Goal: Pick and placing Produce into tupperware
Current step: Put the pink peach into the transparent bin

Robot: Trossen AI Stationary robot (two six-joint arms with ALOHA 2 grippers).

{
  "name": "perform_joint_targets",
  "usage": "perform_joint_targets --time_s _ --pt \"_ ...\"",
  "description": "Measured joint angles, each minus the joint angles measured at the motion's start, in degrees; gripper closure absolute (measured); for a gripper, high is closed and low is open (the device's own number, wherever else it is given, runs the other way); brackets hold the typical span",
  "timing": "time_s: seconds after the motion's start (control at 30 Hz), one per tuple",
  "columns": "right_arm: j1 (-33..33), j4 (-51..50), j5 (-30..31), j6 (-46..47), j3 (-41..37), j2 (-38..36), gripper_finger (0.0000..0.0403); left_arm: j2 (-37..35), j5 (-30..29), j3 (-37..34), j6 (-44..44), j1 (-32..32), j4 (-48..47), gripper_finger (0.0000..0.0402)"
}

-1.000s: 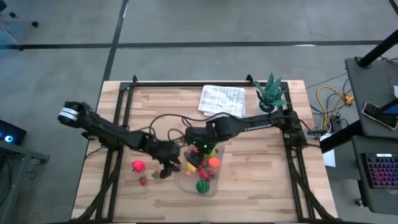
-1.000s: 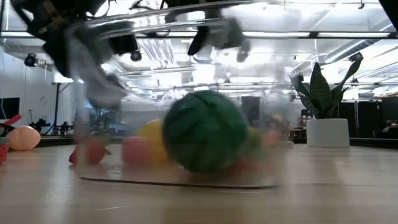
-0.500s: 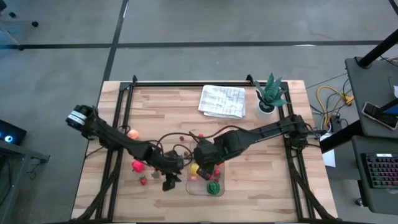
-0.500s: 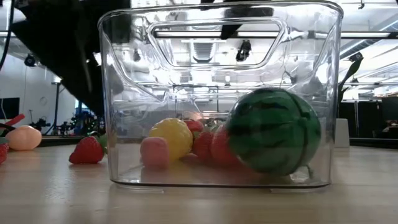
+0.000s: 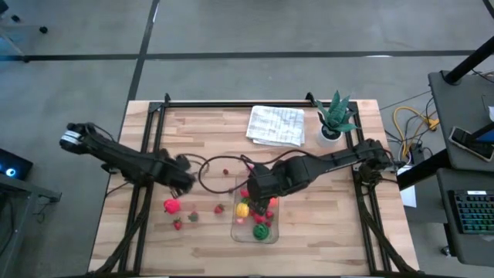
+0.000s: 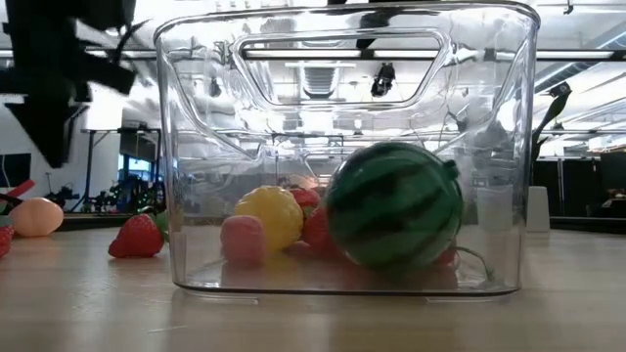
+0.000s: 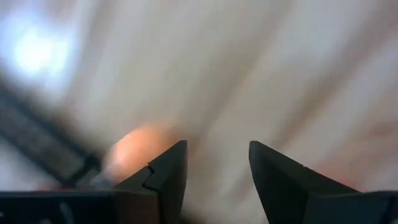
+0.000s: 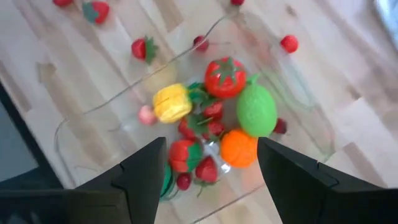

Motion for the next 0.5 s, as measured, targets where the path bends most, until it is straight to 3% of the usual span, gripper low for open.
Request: perform_joint_targets --time_s 0.13,0.27,0.5 --pt "-0.81 0.04 1.95 -1.31 0.0 -0.18 0.0161 -2.03 0.2 -1.6 0.31 3.7 -8.6 0.0244" --pt "-2.1 0.12 2.23 -3.28 -0.02 -0.16 0.0161 -2.28 0.54 -3.14 8.21 8.89 -6.85 0.0244" --pt "-3.87 0.09 2.15 -4.91 -0.04 -0.16 0.0161 4.72 0.52 -3.52 18.23 19.91 -6.84 0.0244"
